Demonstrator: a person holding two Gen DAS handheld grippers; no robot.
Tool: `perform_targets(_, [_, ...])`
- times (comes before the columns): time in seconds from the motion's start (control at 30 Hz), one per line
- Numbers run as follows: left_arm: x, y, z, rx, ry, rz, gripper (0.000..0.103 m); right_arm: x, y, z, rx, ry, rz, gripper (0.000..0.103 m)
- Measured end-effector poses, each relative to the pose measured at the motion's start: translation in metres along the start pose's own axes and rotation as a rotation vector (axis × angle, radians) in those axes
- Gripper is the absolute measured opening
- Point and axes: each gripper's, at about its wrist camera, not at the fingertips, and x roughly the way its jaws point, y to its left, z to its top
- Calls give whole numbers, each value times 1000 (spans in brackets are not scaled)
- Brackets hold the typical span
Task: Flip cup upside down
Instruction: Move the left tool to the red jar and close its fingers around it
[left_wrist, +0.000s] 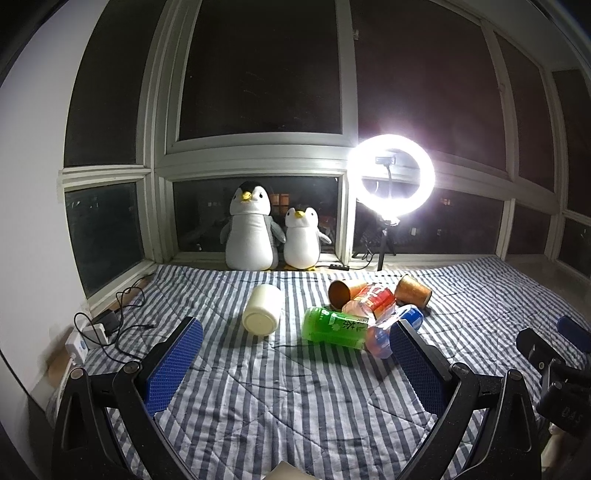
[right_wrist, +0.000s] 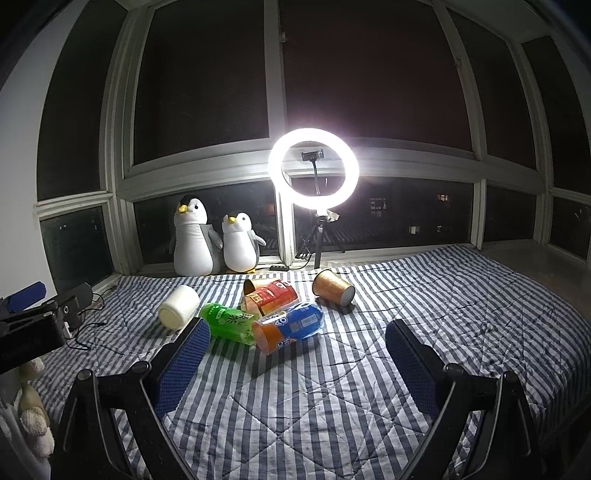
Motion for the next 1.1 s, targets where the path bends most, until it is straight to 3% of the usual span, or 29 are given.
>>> perform_targets(0.4, [26,-15,1,18,13,-22,102,13,-8,0,4,16,-23,94])
perform_targets(0.6, [50,-24,0,51,58,-62,102,22,-15,-4,12,39,-34,94])
perform_targets(0.83, [109,-37,5,107,221,-193,102,32,-32,-13,37,66,-63,94])
perform_targets(1.1, [199,-86,22,241,389,-306,102,37,-57,-21,70,88,-105,94])
